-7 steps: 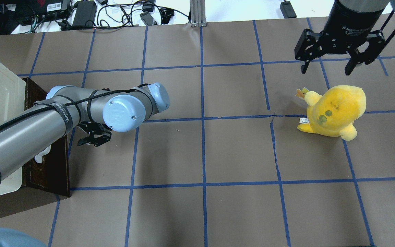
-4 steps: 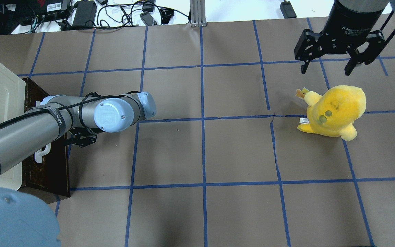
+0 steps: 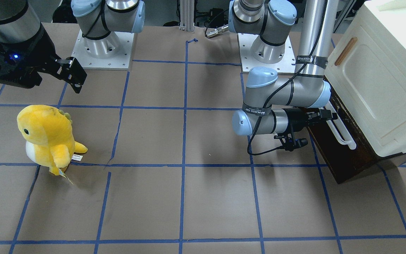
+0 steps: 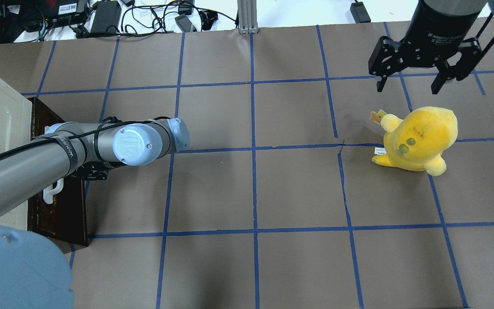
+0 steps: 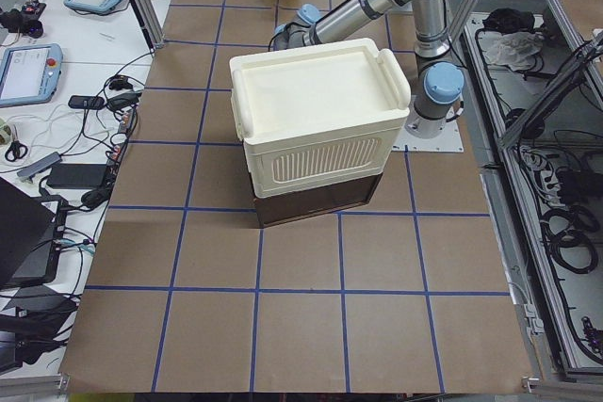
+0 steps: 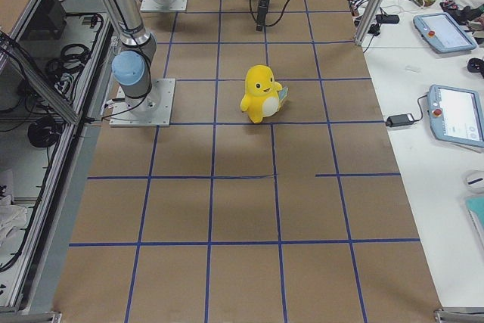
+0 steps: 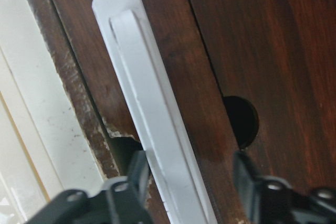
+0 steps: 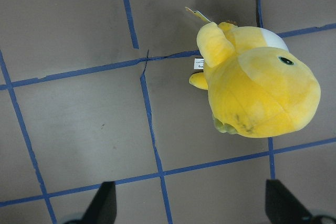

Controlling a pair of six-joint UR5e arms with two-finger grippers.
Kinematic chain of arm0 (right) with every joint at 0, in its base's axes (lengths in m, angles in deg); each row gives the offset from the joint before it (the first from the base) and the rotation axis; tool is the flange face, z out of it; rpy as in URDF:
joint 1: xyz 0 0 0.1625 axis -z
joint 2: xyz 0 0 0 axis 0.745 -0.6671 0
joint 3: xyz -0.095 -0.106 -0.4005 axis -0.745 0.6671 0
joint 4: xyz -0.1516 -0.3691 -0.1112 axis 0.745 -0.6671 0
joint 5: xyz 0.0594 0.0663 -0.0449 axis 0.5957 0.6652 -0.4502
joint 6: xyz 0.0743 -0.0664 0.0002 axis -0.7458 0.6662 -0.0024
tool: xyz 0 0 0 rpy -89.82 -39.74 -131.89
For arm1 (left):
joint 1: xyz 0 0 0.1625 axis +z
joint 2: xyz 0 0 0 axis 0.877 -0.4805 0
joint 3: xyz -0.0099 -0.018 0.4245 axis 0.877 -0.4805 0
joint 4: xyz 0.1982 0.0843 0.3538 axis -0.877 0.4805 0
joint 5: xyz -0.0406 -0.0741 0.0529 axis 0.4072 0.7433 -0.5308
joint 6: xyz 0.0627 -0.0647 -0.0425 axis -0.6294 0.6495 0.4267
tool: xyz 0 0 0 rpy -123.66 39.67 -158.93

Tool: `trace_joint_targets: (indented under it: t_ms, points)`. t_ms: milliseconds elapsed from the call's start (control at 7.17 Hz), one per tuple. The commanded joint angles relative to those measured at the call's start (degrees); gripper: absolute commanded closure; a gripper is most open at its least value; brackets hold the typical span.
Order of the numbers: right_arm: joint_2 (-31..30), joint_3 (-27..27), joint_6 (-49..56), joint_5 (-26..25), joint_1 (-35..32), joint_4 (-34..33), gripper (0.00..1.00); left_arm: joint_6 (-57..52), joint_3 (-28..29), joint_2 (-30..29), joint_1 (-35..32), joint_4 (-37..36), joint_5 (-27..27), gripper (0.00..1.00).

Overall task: Pull drawer sideways
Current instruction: 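Lower the left gripper onto the white handle and close on it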

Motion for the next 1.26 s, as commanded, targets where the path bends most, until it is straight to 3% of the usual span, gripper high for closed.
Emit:
trace_joint_targets:
  t_ms: [0,1116]
  points:
    - [0.0,0.0,0.0,0.0,0.03,0.0,0.0,0.44,0.19,-0.15,-0.05,0.13,0.52,0.88]
    - [0.0,0.0,0.0,0.0,0.03,0.0,0.0,-0.26,1.33,0.2,-2.76,0.92,0.52,0.88]
